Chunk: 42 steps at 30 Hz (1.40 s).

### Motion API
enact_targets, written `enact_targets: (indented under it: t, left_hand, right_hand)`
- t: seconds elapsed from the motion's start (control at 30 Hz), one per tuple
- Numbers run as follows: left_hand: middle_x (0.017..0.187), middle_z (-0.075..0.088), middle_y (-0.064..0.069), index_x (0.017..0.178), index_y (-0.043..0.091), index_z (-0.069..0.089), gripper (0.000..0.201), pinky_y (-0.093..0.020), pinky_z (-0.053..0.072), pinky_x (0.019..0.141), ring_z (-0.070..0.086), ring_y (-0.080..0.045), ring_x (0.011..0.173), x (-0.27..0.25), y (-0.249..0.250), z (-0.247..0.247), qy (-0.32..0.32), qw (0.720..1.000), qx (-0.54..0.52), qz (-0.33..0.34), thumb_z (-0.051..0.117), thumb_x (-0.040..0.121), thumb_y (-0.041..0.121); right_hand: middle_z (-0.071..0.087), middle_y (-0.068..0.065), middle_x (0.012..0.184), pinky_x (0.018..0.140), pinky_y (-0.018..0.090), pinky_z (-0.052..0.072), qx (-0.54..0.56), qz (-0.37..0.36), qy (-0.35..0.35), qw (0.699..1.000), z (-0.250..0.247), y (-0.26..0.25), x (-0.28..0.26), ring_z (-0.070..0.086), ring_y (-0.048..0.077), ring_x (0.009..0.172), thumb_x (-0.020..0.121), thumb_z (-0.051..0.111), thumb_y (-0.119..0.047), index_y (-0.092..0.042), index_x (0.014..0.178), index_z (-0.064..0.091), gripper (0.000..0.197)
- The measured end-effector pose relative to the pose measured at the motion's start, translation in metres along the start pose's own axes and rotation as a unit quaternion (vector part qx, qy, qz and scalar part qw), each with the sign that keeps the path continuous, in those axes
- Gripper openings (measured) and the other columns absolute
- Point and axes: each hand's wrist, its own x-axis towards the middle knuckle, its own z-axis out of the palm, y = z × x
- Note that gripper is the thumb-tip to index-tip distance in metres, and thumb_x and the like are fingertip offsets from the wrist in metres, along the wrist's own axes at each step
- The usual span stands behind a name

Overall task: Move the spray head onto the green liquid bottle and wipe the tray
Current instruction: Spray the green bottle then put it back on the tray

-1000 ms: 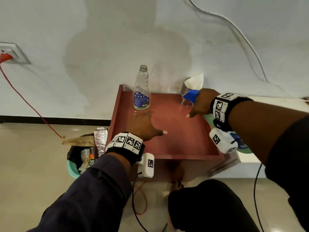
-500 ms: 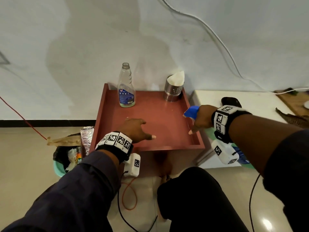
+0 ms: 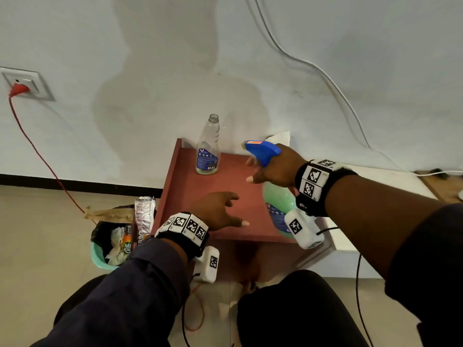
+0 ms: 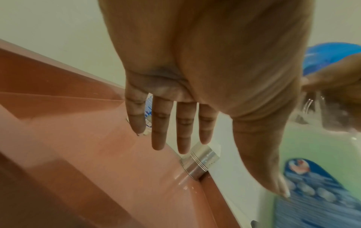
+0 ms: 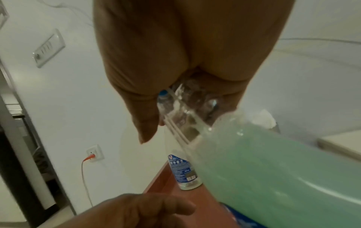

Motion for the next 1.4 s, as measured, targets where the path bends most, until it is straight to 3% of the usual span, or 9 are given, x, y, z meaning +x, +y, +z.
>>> enact_targets:
  t: [0.2, 0.43, 0.57, 0.73, 0.9, 1.0, 1.1, 1.33, 1.4]
  left_hand:
    - [0.123, 0.067, 0.006, 0.143, 0.032, 0.045, 0.088, -0.027, 0.047, 0.089, 0.065, -0.016, 0.11, 0.007, 0.001, 0.003, 0.085, 0.996, -0.025, 0.028, 0.081, 0.069, 0.061]
    - [0.088, 0.067, 0.01, 0.099, 0.03, 0.065, 0.04, -0.028, 0.049, 0.072, 0.066, -0.016, 0.084, 0.02, -0.003, 0.0, 0.118, 0.991, -0.055, 0.0, 0.085, 0.071, 0.05]
    - [0.075, 0.065, 0.014, 0.093, 0.035, 0.065, 0.028, -0.016, 0.038, 0.054, 0.063, -0.009, 0.071, 0.03, -0.001, 0.004, 0.146, 0.988, -0.051, 0.011, 0.083, 0.073, 0.042]
    - [0.093, 0.077, 0.001, 0.107, 0.029, 0.076, 0.035, -0.03, 0.056, 0.071, 0.071, -0.018, 0.083, 0.04, -0.022, 0.022, 0.143, 0.989, 0.028, -0.012, 0.081, 0.075, 0.042]
    - [0.087, 0.077, 0.0, 0.1, 0.028, 0.073, 0.034, -0.031, 0.057, 0.072, 0.07, -0.019, 0.079, 0.057, -0.024, 0.03, 0.117, 0.992, 0.019, -0.039, 0.079, 0.069, 0.042]
    - [0.08, 0.076, 0.001, 0.105, 0.028, 0.07, 0.041, -0.033, 0.057, 0.073, 0.072, -0.021, 0.078, 0.063, -0.02, 0.035, 0.125, 0.99, -0.059, -0.036, 0.077, 0.067, 0.04]
    - [0.086, 0.071, 0.011, 0.124, 0.028, 0.063, 0.048, -0.026, 0.054, 0.081, 0.071, -0.015, 0.089, 0.077, -0.011, 0.035, 0.112, 0.983, -0.139, -0.038, 0.08, 0.079, 0.029]
    - [0.123, 0.068, -0.001, 0.133, 0.027, 0.053, 0.054, -0.039, 0.054, 0.095, 0.068, -0.018, 0.107, 0.166, -0.003, 0.016, 0.123, 0.986, -0.11, -0.006, 0.06, 0.081, 0.034]
    - [0.133, 0.062, -0.007, 0.141, 0.018, 0.05, 0.051, -0.034, 0.049, 0.096, 0.063, -0.021, 0.111, 0.186, 0.008, 0.005, 0.127, 0.989, -0.071, 0.001, 0.058, 0.091, 0.025]
  right_hand:
    - [0.072, 0.005, 0.088, 0.085, 0.046, 0.06, 0.083, -0.079, 0.013, 0.993, 0.029, -0.014, 0.003, 0.07, 0.027, 0.082, 0.071, 0.089, -0.041, -0.013, 0.104, 0.07, 0.047]
    - [0.073, 0.013, 0.099, 0.089, 0.041, 0.061, 0.197, -0.05, 0.021, 0.979, 0.057, 0.001, 0.01, 0.071, 0.026, 0.091, 0.072, 0.092, -0.031, -0.011, 0.106, 0.067, 0.047]
    - [0.072, -0.003, 0.102, 0.092, 0.039, 0.059, 0.159, -0.02, 0.001, 0.987, 0.066, 0.023, 0.014, 0.07, 0.017, 0.095, 0.058, 0.087, -0.06, -0.02, 0.116, 0.064, 0.074]
    - [0.076, -0.011, 0.107, 0.098, 0.038, 0.057, 0.128, 0.029, -0.074, 0.989, 0.096, 0.07, 0.01, 0.072, 0.01, 0.1, 0.057, 0.085, -0.06, -0.032, 0.116, 0.07, 0.067]
    - [0.073, -0.013, 0.097, 0.091, 0.026, 0.057, 0.119, 0.051, -0.111, 0.985, 0.118, 0.1, 0.02, 0.065, 0.003, 0.08, 0.075, 0.087, -0.037, -0.027, 0.124, 0.07, 0.053]
    - [0.065, -0.021, 0.074, 0.064, 0.005, 0.045, 0.137, 0.045, -0.097, 0.985, 0.124, 0.108, 0.033, 0.059, -0.009, 0.058, 0.079, 0.086, -0.023, -0.021, 0.119, 0.072, 0.043]
    - [0.06, -0.018, 0.065, 0.051, 0.001, 0.037, 0.157, 0.053, -0.042, 0.985, 0.119, 0.112, 0.053, 0.056, -0.006, 0.054, 0.082, 0.083, -0.016, -0.027, 0.108, 0.066, 0.033]
    - [0.072, -0.011, 0.094, 0.086, 0.031, 0.053, 0.215, 0.018, 0.017, 0.976, 0.114, 0.108, 0.124, 0.067, 0.01, 0.089, 0.082, 0.071, -0.01, -0.036, 0.107, 0.063, 0.037]
    - [0.068, -0.006, 0.119, 0.095, 0.029, 0.048, 0.235, 0.012, 0.026, 0.972, 0.108, 0.104, 0.142, 0.062, 0.01, 0.105, 0.089, 0.067, -0.014, -0.031, 0.131, 0.056, 0.047]
